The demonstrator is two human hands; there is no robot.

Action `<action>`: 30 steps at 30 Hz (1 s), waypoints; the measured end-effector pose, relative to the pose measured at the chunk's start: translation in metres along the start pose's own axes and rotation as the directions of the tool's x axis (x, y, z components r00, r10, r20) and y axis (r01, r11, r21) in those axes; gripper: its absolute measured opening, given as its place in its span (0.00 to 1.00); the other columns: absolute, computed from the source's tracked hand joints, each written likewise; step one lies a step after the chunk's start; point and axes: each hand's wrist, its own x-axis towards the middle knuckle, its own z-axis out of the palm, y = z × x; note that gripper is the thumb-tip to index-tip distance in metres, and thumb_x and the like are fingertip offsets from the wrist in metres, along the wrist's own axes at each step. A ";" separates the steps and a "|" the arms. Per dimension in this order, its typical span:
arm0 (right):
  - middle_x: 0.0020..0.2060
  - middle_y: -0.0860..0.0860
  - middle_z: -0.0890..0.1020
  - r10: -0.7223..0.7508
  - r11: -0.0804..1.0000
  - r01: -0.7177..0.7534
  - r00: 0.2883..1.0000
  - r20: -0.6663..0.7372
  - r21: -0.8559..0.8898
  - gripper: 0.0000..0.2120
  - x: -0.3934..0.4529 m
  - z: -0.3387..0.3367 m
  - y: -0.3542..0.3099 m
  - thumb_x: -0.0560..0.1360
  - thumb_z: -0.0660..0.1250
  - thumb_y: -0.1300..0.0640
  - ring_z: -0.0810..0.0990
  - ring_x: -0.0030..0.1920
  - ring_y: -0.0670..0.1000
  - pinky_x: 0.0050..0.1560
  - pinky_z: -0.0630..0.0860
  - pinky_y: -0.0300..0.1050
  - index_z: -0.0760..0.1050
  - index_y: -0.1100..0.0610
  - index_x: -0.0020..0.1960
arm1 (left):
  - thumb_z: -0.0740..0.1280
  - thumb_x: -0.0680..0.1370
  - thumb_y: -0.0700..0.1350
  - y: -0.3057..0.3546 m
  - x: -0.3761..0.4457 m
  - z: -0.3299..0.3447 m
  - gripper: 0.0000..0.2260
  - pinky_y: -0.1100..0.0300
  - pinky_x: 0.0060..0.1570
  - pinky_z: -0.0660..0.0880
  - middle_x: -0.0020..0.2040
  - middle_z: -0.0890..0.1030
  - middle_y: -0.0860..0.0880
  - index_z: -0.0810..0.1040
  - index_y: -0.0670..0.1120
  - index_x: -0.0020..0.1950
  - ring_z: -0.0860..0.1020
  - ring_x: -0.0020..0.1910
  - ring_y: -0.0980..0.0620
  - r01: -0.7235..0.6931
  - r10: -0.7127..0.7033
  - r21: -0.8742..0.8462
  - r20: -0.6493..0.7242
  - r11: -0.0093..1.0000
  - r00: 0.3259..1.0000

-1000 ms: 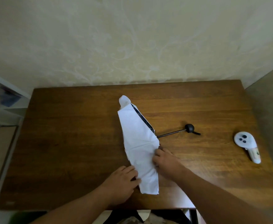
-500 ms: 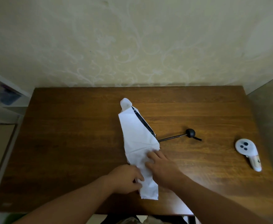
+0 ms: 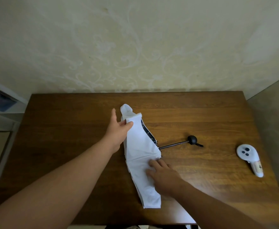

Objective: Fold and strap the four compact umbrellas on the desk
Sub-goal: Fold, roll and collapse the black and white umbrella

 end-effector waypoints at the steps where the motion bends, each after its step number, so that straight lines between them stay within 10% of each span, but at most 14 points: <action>1: 0.80 0.53 0.56 0.006 1.000 -0.006 1.000 0.000 0.004 0.28 0.001 -0.001 -0.001 0.77 0.67 0.58 0.56 0.79 0.59 0.78 0.60 0.58 0.66 0.48 0.76 | 0.73 0.81 0.43 0.002 0.001 0.002 0.44 0.50 0.68 0.69 0.63 0.83 0.54 0.46 0.61 0.84 0.77 0.67 0.52 -0.024 0.024 0.022 -0.003 0.999 1.000; 12: 0.79 0.47 0.59 0.027 0.985 -0.042 0.995 0.092 0.165 0.27 0.002 -0.008 0.008 0.77 0.70 0.53 0.56 0.79 0.54 0.75 0.65 0.54 0.70 0.45 0.76 | 0.74 0.79 0.42 -0.001 -0.017 -0.005 0.18 0.56 0.59 0.80 0.59 0.82 0.53 0.82 0.56 0.67 0.81 0.59 0.55 -0.168 0.171 0.072 -0.050 0.983 0.984; 17: 0.60 0.45 0.83 0.226 0.853 -0.229 0.972 0.063 0.469 0.12 0.003 -0.063 0.025 0.81 0.66 0.53 0.81 0.59 0.47 0.59 0.78 0.46 0.82 0.47 0.62 | 0.74 0.79 0.43 -0.004 -0.028 -0.015 0.13 0.50 0.63 0.80 0.59 0.83 0.54 0.84 0.57 0.62 0.80 0.60 0.54 -0.149 0.150 0.017 -0.044 0.989 0.988; 21: 0.49 0.39 0.83 0.383 0.743 -0.204 0.911 -0.154 0.638 0.07 0.008 -0.109 0.026 0.80 0.68 0.52 0.82 0.47 0.43 0.48 0.81 0.46 0.82 0.45 0.55 | 0.74 0.79 0.43 -0.005 -0.041 -0.021 0.14 0.50 0.64 0.79 0.61 0.82 0.55 0.84 0.56 0.63 0.80 0.61 0.54 -0.143 0.142 -0.002 -0.018 0.990 0.990; 30: 0.64 0.46 0.71 0.324 0.810 -0.069 0.880 -0.346 0.582 0.19 0.025 -0.134 -0.002 0.76 0.75 0.47 0.67 0.65 0.48 0.63 0.70 0.44 0.79 0.48 0.66 | 0.74 0.80 0.45 -0.012 -0.070 -0.027 0.11 0.54 0.61 0.81 0.60 0.83 0.54 0.84 0.56 0.60 0.80 0.59 0.55 -0.150 0.150 0.010 0.049 0.989 0.988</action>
